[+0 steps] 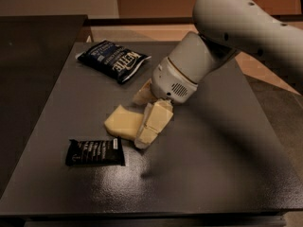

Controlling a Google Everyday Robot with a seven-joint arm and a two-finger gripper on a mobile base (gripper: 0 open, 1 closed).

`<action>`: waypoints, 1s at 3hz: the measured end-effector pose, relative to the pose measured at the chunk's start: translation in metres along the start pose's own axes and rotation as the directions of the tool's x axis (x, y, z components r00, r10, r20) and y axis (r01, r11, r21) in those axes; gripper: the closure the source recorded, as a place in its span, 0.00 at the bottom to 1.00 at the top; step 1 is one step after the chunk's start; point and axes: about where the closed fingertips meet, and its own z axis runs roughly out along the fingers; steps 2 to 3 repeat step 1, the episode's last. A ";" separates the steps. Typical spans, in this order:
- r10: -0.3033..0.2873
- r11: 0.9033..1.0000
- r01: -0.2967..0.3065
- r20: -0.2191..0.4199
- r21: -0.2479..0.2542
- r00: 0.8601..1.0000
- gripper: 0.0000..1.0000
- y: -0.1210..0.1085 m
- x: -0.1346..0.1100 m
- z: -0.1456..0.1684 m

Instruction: Move sponge near rxbar chocolate

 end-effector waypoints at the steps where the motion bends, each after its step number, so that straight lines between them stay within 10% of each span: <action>1: 0.000 1.000 0.000 0.000 0.000 1.000 0.00 0.000 0.000 0.000; 3: 0.000 1.000 0.000 0.000 0.000 1.000 0.00 0.000 0.000 0.000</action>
Offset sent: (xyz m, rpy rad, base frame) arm 0.0000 0.0000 0.0000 0.0000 0.0000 0.0000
